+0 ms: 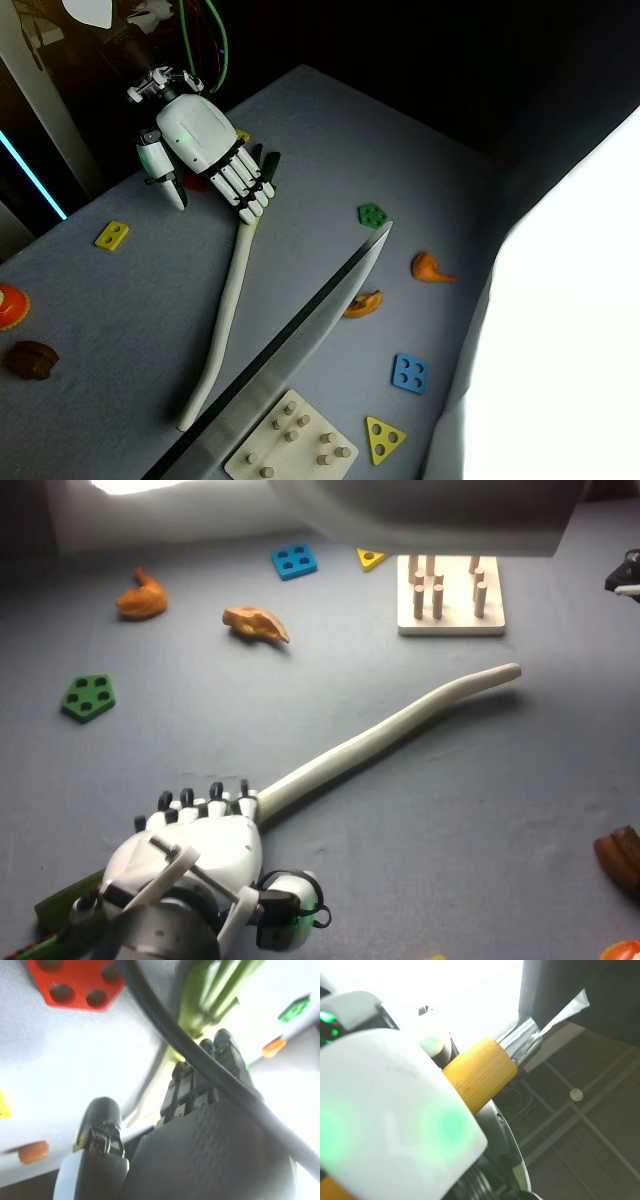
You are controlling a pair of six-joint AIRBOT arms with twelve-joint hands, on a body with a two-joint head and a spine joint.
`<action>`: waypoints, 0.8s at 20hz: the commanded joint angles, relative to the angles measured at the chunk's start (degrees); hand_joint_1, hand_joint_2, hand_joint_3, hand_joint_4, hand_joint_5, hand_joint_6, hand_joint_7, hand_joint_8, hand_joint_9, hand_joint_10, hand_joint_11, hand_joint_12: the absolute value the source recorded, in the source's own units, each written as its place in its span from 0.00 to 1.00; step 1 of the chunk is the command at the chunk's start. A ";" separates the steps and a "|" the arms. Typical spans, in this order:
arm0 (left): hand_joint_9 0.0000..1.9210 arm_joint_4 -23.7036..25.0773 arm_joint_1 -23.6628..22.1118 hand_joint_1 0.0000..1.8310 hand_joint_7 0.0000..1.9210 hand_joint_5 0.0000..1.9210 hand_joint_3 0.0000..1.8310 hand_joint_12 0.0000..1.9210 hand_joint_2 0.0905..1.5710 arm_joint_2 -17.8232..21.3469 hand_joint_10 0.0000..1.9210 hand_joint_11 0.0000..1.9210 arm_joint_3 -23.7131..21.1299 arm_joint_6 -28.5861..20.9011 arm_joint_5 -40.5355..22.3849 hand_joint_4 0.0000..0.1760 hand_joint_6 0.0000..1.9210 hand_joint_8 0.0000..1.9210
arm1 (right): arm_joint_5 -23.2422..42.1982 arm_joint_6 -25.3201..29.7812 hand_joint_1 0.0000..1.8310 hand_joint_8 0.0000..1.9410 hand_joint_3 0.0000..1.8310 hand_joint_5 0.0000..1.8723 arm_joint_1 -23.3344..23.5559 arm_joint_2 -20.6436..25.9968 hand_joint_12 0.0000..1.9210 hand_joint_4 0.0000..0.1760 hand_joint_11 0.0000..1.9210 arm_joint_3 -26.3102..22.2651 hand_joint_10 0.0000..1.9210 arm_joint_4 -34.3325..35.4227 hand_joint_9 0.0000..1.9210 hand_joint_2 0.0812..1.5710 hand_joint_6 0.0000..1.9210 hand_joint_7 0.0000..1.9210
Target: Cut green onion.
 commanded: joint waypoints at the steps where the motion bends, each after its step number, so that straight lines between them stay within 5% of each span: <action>1: 0.00 4.44 -0.68 0.08 0.00 0.00 0.00 0.01 0.90 0.34 0.00 0.02 0.44 0.50 1.63 0.00 0.00 0.00 | 6.68 1.34 0.84 1.00 0.49 0.74 0.32 0.08 1.00 1.00 0.89 1.29 1.00 0.54 0.85 0.44 1.00 0.83; 9: 0.00 7.64 -2.25 0.06 0.00 0.00 0.00 0.01 0.90 4.21 0.00 0.00 1.32 1.08 -1.59 0.00 0.00 0.00 | 3.26 8.61 0.84 1.00 0.49 0.71 -1.37 -6.49 1.00 1.00 0.89 14.10 1.00 0.52 0.85 0.44 1.00 0.82; 16: 0.00 11.94 -3.58 0.09 0.00 0.00 0.00 0.01 0.89 6.86 0.00 0.00 2.24 1.19 -5.74 0.00 0.00 0.00 | 2.25 10.37 0.84 1.00 0.48 0.70 -2.26 -8.63 1.00 1.00 0.88 17.41 1.00 -0.48 0.84 0.43 1.00 0.81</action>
